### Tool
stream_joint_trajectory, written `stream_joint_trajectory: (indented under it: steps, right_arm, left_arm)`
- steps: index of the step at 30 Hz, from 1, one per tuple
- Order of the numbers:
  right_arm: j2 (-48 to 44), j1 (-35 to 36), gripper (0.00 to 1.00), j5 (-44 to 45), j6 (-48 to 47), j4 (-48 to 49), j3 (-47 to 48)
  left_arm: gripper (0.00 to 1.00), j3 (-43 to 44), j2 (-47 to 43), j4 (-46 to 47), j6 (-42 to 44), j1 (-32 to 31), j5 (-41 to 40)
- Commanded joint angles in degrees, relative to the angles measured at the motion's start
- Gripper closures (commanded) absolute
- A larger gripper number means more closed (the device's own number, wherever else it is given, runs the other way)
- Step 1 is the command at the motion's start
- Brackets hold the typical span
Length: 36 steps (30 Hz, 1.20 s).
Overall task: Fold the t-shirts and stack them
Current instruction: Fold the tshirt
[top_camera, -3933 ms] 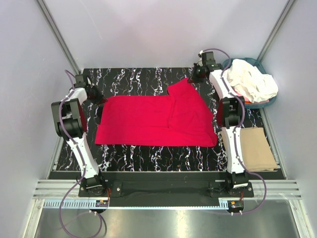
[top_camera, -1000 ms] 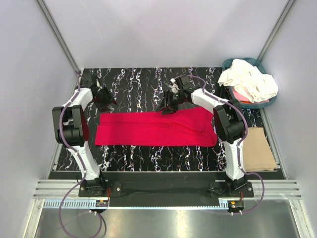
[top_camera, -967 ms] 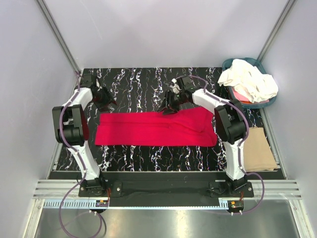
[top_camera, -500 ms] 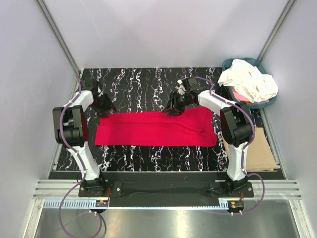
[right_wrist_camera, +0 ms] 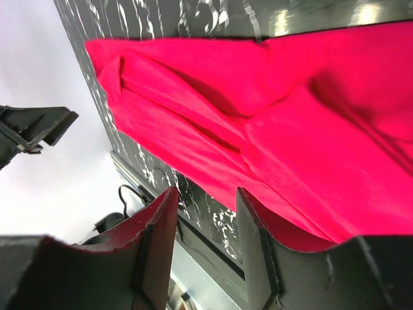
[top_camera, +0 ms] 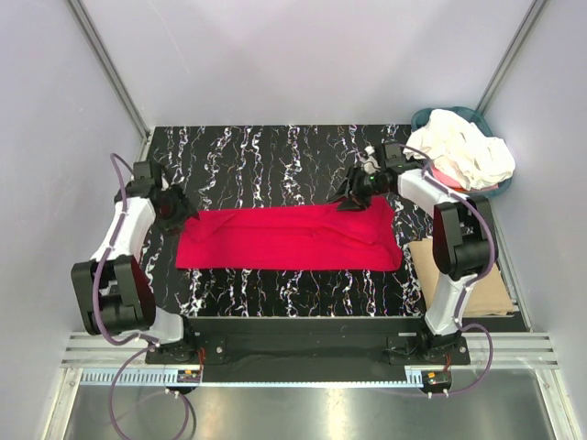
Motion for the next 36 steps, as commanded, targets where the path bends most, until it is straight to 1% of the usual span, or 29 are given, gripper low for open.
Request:
stream_joint_trajectory:
  steps: [1, 4, 6, 7, 8, 10, 12, 14, 21, 23, 24, 27, 36]
  right_arm:
    - [-4.42, -1.64, 0.51, -1.21, -0.64, 0.89, -1.73]
    - [-5.65, -2.35, 0.51, -1.39, -1.25, 0.37, -2.87]
    - [-6.61, -2.88, 0.51, -1.30, -1.52, 0.19, -3.75]
    - [-7.05, -3.05, 0.51, -1.30, -1.52, 0.01, -4.10]
    - [-8.01, -3.23, 0.50, -1.21, -1.69, 0.10, -4.45]
    - [-8.72, -3.93, 0.51, -1.12, -2.13, 0.01, -5.60]
    - [-9.52, -4.89, 0.50, -1.56, -2.49, 0.10, -6.65]
    - [-10.56, -5.69, 0.51, -1.65, -2.66, 0.10, -7.96]
    - [-13.21, -8.68, 0.51, -2.18, -3.54, 0.10, -11.84]
    - [-13.91, -9.38, 0.51, -2.09, -3.72, 0.10, -12.71]
    - [-14.00, -9.56, 0.51, -2.09, -3.80, 0.10, -12.81]
    - [-14.18, -10.00, 0.52, -2.27, -4.07, 0.19, -13.33]
    - [-14.62, -10.26, 0.52, -1.92, -4.16, 0.01, -14.04]
  left_arm:
    - [0.35, 4.80, 6.04, 3.04, -2.65, -0.12, 1.78]
    - [0.39, 8.94, 12.46, 1.56, -4.32, -0.12, 5.30]
    - [0.43, 10.00, 13.98, -0.90, -6.16, -0.12, 5.41]
    - [0.46, 8.43, 13.12, -0.83, -7.30, -0.03, 4.97]
    - [0.48, 6.94, 12.15, -0.13, -9.75, -0.11, 4.79]
    - [0.51, 2.28, 8.82, 2.67, -11.87, 0.41, 4.09]
    - [0.52, -2.10, 6.88, 5.14, -15.65, 1.81, 5.14]
    - [0.54, -3.18, 6.25, 7.08, -17.59, 2.52, 6.20]
    - [0.56, -5.02, 8.27, 7.08, -18.38, 3.93, 5.76]
    - [0.58, -5.99, 8.45, 8.75, -18.74, 4.28, 5.76]
    - [0.61, -6.26, 8.80, 9.01, -18.91, 4.37, 5.85]
    - [0.66, -5.73, 10.73, 9.54, -18.92, 4.45, 6.90]
    - [0.64, -5.20, 12.31, 9.72, -19.27, 5.51, 5.85]
